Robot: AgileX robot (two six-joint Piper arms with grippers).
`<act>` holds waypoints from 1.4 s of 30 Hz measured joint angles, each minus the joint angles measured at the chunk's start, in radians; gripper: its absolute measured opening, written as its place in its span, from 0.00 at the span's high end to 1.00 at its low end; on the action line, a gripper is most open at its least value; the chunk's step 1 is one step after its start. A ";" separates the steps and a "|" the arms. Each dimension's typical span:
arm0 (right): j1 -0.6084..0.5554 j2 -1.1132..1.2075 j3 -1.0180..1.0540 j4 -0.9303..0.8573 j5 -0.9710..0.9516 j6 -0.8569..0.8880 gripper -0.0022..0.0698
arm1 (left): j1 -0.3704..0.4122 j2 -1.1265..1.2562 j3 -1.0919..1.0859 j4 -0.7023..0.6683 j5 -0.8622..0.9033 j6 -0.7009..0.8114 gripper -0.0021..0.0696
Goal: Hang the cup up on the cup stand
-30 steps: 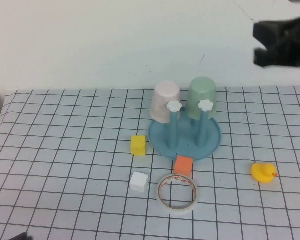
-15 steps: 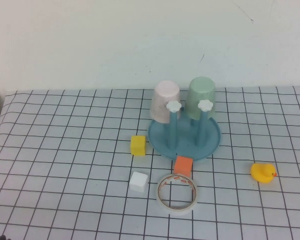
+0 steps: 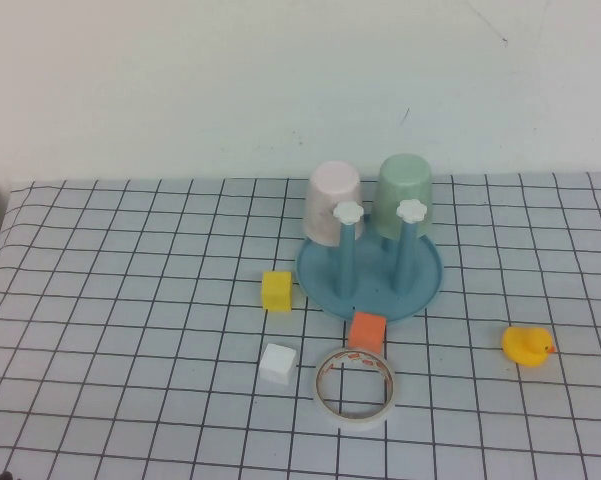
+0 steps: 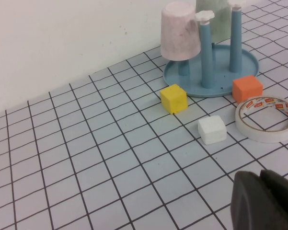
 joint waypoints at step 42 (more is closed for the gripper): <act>-0.311 -0.277 0.185 -1.758 0.223 1.657 0.97 | 0.000 0.000 0.000 0.000 0.000 0.000 0.97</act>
